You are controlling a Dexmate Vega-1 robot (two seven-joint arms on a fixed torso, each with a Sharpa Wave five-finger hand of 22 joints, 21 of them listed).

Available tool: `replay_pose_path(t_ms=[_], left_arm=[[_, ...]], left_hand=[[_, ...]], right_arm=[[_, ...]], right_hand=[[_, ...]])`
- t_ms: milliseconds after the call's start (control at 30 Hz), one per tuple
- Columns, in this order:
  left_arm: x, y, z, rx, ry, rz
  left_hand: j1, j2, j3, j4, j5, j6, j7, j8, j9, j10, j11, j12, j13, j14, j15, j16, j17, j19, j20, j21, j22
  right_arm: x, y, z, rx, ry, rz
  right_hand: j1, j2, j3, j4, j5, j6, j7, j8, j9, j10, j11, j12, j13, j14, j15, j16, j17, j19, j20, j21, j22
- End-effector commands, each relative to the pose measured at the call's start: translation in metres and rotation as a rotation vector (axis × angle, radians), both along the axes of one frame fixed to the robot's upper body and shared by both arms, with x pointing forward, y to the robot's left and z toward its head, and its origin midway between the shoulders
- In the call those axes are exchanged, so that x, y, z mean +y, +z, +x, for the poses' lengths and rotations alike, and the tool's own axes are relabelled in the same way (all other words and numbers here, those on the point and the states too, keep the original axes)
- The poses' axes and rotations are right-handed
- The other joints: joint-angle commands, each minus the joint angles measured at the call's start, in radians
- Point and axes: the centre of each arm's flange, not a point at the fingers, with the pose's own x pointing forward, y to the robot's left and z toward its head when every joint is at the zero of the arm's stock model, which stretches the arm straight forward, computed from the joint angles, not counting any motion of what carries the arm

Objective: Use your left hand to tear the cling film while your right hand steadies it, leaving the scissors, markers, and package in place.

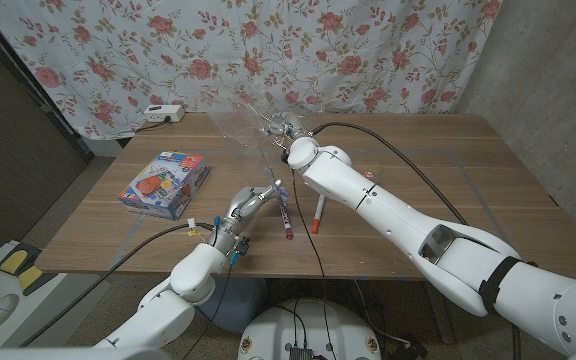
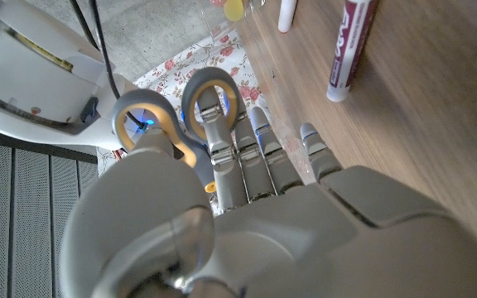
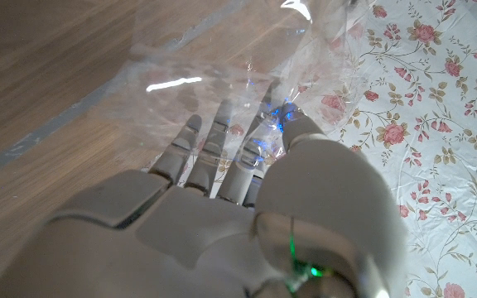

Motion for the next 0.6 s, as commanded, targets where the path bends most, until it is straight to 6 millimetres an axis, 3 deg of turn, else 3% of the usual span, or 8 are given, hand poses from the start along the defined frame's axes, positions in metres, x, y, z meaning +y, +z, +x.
replay_pose_path(t_ms=[33, 600], left_arm=[[-0.006, -0.002, 0.0, -0.015, -0.016, -0.017], [0.005, 0.007, 0.003, -0.044, -0.024, 0.006]], left_hand=[[-0.007, 0.0, 0.035, -0.028, -0.007, 0.001, -0.004, 0.004, 0.002, 0.063, -0.058, -0.001, 0.003, -0.001, -0.006, -0.005, 0.002, 0.006, 0.004, 0.004, -0.001], [-0.02, -0.005, 0.043, -0.036, -0.011, 0.0, -0.005, 0.008, 0.0, 0.063, -0.064, -0.007, 0.006, 0.0, -0.006, -0.007, 0.004, 0.007, 0.004, 0.003, -0.002]], right_arm=[[-0.005, 0.0, 0.0, -0.007, -0.009, -0.015], [-0.013, 0.001, 0.009, -0.011, -0.038, -0.019]], right_hand=[[0.0, -0.01, -0.003, 0.0, 0.006, 0.007, 0.003, 0.0, 0.002, -0.002, 0.003, 0.007, 0.001, 0.009, -0.167, -0.001, 0.003, 0.009, -0.001, 0.003, 0.002], [0.001, -0.01, -0.004, 0.0, 0.007, 0.007, 0.003, 0.0, 0.002, -0.001, 0.0, 0.011, -0.002, 0.012, -0.168, -0.002, 0.007, 0.015, -0.006, 0.004, 0.002]])
